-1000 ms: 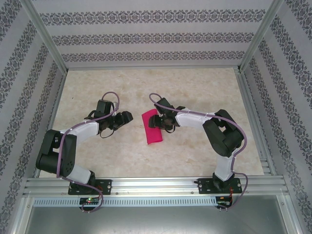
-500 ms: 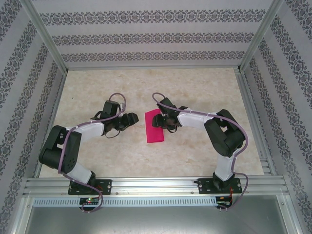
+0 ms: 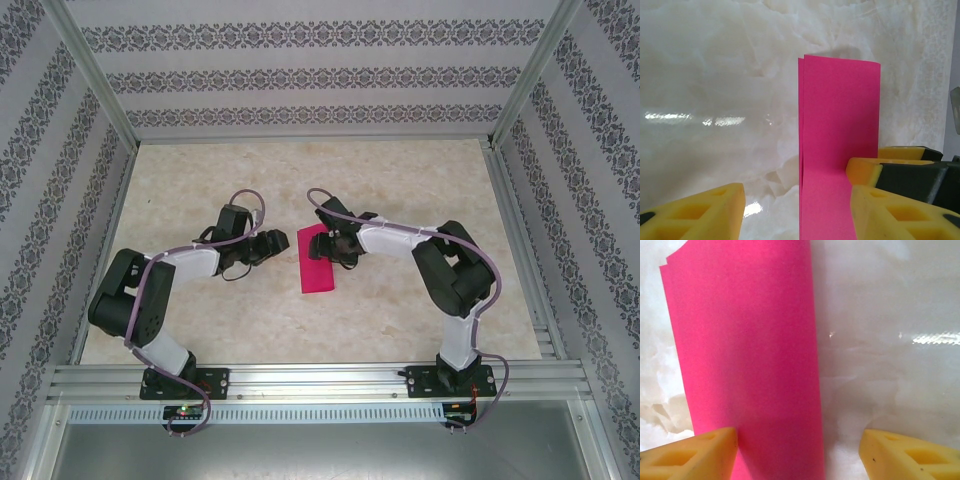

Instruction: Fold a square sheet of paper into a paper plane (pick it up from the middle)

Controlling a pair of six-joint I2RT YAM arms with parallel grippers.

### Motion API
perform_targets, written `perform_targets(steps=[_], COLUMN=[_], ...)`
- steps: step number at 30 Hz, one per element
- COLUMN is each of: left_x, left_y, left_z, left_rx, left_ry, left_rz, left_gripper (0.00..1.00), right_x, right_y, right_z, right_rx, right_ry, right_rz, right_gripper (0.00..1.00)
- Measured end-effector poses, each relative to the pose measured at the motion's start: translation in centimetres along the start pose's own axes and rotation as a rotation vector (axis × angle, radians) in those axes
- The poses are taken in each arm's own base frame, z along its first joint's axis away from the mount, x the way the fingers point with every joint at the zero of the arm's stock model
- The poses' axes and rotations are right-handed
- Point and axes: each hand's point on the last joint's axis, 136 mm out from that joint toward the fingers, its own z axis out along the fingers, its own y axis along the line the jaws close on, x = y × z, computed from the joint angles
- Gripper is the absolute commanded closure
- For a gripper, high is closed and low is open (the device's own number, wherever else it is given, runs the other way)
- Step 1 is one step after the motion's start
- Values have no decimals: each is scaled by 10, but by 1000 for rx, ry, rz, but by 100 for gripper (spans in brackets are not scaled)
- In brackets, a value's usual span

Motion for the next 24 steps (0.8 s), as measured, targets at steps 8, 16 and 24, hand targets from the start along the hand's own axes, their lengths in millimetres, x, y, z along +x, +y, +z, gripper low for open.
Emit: perform_targets(steps=[8, 16, 24], left_x=[-6, -6, -9], left_y=[2, 11, 10], left_z=[3, 16, 19], left_rx=[-14, -30, -30], left_ry=[-23, 5, 6], left_rz=[8, -8, -7], left_gripper=[46, 54, 59], right_x=[2, 3, 3], right_y=[-2, -4, -5], right_z=[5, 8, 10], right_rx=[93, 125, 132], right_ry=[1, 10, 19], right_rz=[-31, -37, -48], right_gripper=[32, 33, 33])
